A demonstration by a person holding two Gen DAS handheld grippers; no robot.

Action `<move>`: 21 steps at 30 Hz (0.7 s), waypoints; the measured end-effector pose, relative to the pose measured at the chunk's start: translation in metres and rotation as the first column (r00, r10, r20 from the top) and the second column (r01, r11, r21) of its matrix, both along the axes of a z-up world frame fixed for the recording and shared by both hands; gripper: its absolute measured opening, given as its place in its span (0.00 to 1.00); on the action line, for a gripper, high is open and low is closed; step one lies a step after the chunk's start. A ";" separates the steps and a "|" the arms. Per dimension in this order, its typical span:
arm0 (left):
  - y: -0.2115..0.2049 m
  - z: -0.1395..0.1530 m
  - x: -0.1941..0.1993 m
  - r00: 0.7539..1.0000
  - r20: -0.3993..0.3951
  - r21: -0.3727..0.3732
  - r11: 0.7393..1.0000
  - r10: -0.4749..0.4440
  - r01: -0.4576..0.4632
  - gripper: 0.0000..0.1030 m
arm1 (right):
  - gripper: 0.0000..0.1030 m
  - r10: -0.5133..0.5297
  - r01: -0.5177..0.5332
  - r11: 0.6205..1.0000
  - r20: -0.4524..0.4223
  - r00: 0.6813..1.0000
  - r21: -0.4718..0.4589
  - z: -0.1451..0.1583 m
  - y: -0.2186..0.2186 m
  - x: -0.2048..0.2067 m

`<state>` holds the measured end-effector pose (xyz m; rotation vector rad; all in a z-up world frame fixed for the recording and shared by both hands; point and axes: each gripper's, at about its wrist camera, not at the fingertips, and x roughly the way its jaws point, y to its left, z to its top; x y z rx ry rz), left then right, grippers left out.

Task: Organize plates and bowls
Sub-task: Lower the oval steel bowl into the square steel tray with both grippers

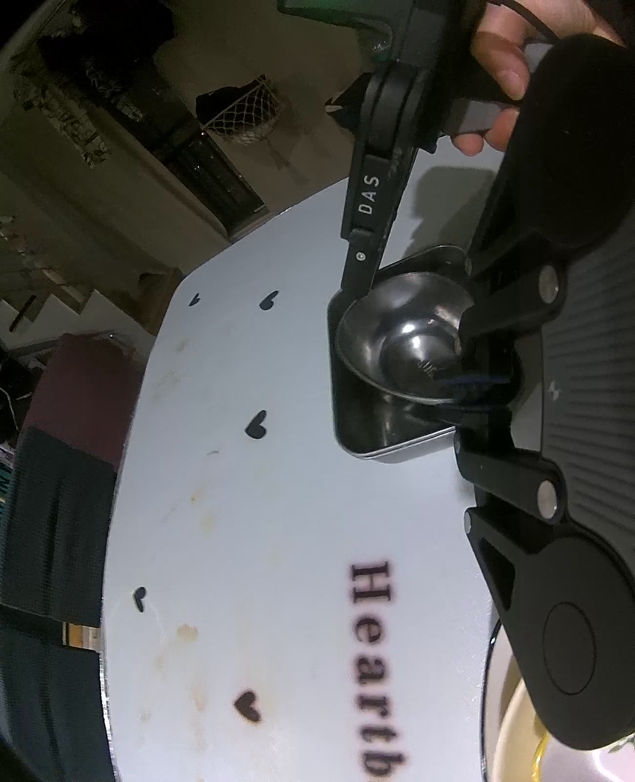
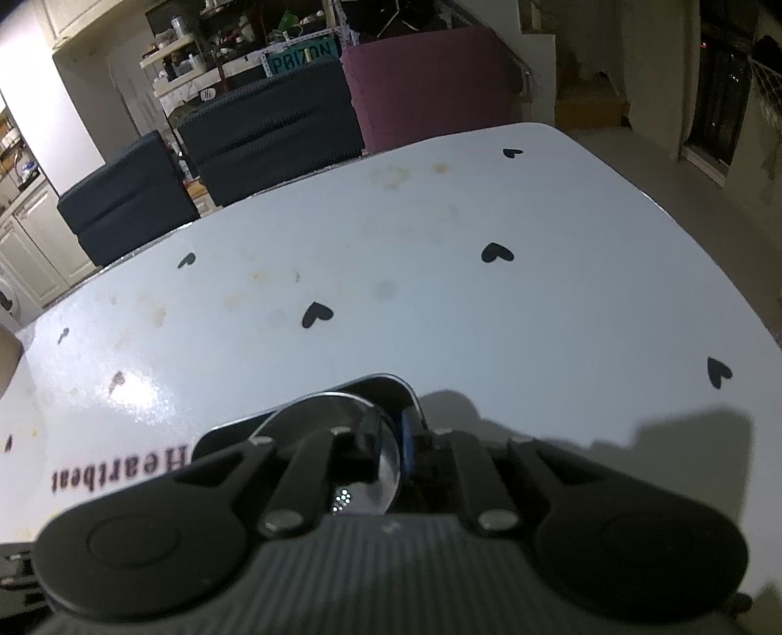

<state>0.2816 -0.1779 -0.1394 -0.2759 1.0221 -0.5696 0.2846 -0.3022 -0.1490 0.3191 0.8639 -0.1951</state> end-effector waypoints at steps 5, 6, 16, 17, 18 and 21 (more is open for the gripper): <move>0.006 0.010 0.004 1.000 0.007 -0.034 0.999 0.015 -0.015 0.11 | 0.22 0.004 -0.005 1.000 0.034 0.999 0.024 0.009 -0.002 -0.007; 0.008 0.013 0.004 1.000 0.011 -0.038 0.999 0.021 -0.021 0.13 | 0.22 0.010 -0.011 1.000 0.042 0.999 0.024 0.012 -0.002 -0.009; 0.023 0.012 0.021 0.995 0.022 -0.011 0.995 0.102 -0.102 0.19 | 0.26 0.055 -0.055 0.998 -0.006 0.998 -0.032 0.024 -0.018 -0.028; 0.022 0.009 0.023 0.994 0.020 -0.004 0.995 0.104 -0.104 0.20 | 0.26 0.069 -0.069 0.997 -0.021 0.997 -0.032 0.024 -0.019 -0.030; 0.021 0.007 0.024 0.994 0.017 0.001 0.994 0.105 -0.105 0.20 | 0.26 0.078 -0.079 0.996 -0.035 0.996 -0.033 0.023 -0.020 -0.032; 0.015 0.001 0.028 0.995 0.003 0.003 0.995 0.100 -0.100 0.21 | 0.27 0.085 -0.088 0.995 -0.061 0.995 -0.044 0.021 -0.024 -0.038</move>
